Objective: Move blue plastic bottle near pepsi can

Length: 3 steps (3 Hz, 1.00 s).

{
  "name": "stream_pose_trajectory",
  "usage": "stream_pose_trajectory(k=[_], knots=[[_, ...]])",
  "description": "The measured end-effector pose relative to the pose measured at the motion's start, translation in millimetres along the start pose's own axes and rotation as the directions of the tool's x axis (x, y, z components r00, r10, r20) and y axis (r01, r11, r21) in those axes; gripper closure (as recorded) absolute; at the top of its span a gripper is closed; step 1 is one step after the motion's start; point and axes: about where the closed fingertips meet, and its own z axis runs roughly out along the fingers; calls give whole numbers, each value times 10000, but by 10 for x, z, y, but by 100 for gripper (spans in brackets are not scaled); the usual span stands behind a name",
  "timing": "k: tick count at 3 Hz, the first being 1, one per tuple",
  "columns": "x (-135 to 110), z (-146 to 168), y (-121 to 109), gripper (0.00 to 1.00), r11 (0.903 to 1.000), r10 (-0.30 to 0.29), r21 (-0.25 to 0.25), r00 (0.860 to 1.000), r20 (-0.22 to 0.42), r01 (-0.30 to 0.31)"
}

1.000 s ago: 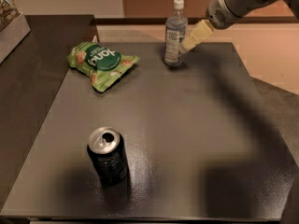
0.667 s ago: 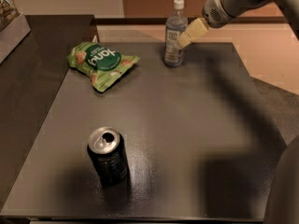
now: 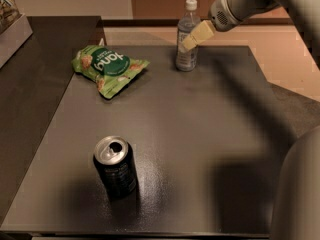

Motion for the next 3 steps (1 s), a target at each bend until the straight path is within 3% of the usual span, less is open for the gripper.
stream_pose_trajectory(k=[1,3], knots=[[-11,43,108,18,9994,-100,-330,9999,6,100],[3,19,189,64,9975,-294,-636,9996,32,296]])
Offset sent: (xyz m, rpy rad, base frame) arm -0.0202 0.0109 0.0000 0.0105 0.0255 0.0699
